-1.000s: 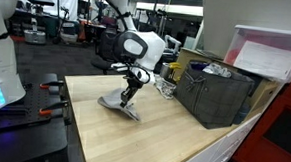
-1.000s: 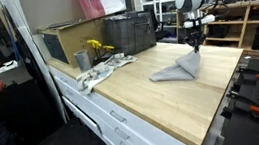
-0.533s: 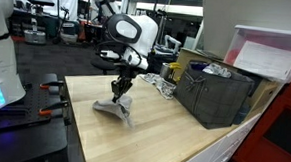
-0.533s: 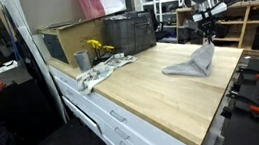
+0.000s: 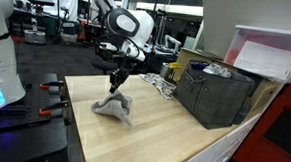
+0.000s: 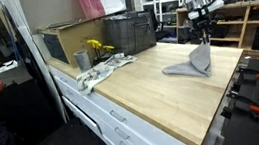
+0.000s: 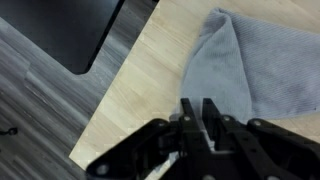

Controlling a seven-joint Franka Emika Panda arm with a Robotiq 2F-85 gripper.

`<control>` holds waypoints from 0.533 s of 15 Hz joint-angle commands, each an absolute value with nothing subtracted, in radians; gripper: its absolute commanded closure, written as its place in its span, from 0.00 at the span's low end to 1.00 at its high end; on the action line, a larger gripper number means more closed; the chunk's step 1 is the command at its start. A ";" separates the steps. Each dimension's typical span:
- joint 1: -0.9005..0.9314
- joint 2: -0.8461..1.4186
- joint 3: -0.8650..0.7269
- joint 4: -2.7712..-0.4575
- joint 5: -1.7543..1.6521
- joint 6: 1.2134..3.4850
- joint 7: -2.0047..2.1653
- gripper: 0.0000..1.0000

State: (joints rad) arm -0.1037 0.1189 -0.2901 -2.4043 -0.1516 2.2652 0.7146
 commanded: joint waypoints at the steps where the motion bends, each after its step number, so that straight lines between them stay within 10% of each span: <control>1: -0.120 0.083 -0.257 -2.417 -0.144 2.229 0.703 0.94; 6: -0.123 0.090 -0.245 -2.416 -0.153 2.228 0.711 1.00; 8: -0.131 0.110 -0.251 -2.412 -0.154 2.239 0.712 0.73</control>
